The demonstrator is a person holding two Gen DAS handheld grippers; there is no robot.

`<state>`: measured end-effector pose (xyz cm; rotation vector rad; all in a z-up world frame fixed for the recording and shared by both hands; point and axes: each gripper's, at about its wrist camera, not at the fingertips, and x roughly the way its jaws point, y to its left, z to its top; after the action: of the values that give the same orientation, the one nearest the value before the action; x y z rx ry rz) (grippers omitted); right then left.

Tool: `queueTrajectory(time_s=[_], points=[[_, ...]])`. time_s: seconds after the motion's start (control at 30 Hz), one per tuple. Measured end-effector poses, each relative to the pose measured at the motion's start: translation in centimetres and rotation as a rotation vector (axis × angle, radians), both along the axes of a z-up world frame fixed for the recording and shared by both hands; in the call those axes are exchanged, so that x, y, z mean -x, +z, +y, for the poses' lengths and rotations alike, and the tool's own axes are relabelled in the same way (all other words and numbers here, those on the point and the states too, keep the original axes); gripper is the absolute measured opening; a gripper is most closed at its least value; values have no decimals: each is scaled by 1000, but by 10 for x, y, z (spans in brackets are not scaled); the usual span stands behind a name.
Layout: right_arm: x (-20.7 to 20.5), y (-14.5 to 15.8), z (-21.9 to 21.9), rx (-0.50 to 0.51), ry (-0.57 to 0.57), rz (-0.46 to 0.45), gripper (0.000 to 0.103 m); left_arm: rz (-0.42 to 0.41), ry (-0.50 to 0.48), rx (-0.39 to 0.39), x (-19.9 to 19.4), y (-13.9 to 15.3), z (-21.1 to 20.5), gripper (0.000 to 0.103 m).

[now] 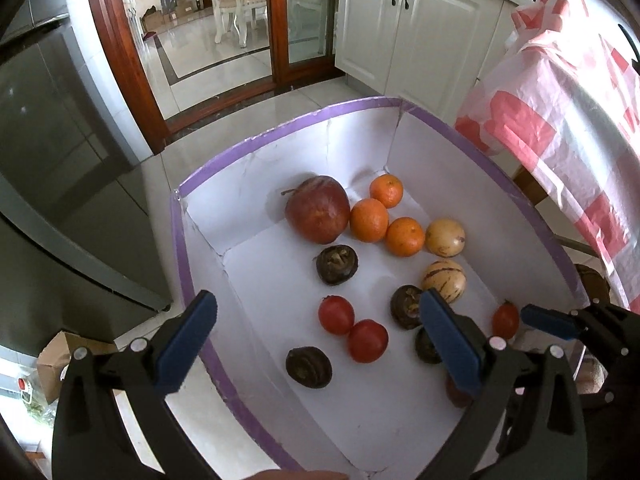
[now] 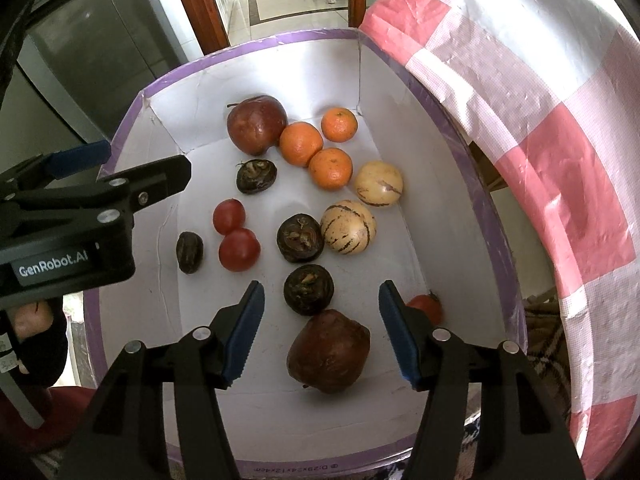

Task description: Organize fruits

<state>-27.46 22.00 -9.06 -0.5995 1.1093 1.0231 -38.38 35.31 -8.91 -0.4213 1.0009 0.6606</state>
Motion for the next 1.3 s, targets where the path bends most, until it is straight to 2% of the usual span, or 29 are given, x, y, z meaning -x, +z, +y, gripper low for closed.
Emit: queueTrajectory(time_s=[0.2, 0.97, 1.1, 1.3], points=[[0, -1, 0, -3, -1, 2, 64, 1, -2, 2, 0, -2, 0, 101], [0, -2, -1, 0, -1, 5, 66, 11, -8, 17, -3, -9, 5, 101], [-1, -4, 0, 0, -3, 8, 70, 11, -9, 18, -3, -8, 6, 101], [-1, -3, -1, 1, -3, 9, 70, 16, -8, 25, -3, -11, 6, 101]])
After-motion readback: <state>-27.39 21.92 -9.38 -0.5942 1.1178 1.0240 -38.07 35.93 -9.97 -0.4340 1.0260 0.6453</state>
